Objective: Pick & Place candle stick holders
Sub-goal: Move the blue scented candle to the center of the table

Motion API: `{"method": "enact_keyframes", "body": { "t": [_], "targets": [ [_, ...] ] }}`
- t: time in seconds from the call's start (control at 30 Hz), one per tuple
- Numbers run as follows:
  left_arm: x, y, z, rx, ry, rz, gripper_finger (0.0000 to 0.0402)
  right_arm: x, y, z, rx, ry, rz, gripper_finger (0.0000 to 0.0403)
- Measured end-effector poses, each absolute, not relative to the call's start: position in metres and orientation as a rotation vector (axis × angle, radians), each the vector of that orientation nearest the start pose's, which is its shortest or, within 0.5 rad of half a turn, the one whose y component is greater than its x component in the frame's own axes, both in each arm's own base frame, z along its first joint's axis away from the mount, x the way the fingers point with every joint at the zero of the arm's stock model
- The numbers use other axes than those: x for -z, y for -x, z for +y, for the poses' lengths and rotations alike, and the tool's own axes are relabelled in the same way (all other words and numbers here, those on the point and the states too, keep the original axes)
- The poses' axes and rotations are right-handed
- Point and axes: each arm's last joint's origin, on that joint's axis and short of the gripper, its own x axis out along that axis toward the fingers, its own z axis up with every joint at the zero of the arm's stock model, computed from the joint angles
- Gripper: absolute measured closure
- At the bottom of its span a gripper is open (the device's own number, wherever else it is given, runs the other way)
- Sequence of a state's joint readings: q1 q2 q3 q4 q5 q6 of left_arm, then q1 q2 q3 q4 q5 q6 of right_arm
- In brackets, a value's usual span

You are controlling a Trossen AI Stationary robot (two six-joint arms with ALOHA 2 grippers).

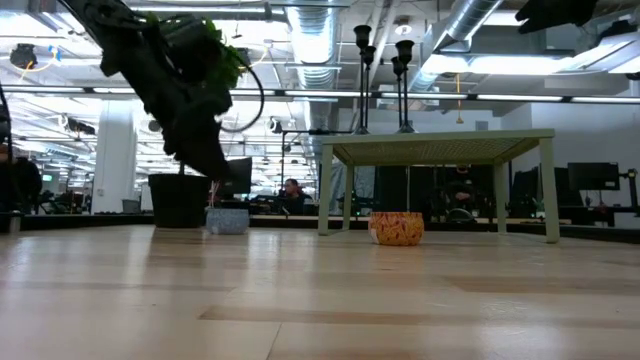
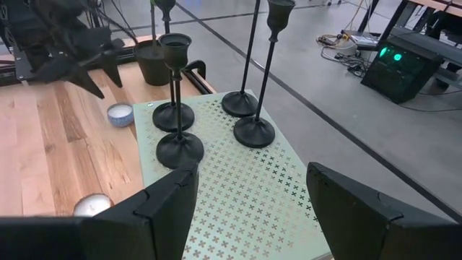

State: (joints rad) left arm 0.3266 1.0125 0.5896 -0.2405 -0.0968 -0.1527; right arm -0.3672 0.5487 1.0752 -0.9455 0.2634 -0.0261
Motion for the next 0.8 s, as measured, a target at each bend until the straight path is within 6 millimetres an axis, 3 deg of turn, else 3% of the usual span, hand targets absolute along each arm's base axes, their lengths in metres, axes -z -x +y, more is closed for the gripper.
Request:
{"method": "enact_keyframes", "body": {
  "t": [0.17,0.37,0.8],
  "targets": [
    [-0.229,-0.192,0.068,-0.460,0.228,0.576,0.0088,-0.377,-0.057,-0.030,0.615,0.003,0.433,0.0154],
    [-0.216,-0.202,0.071,-0.468,0.230,0.633,0.0046,-0.377,-0.057,-0.030,0.614,0.002,0.433,0.0154],
    [-0.183,-0.231,0.081,-0.446,0.216,0.688,0.0048,-0.377,-0.057,-0.030,0.612,0.002,0.432,0.0154]
  ]
}}
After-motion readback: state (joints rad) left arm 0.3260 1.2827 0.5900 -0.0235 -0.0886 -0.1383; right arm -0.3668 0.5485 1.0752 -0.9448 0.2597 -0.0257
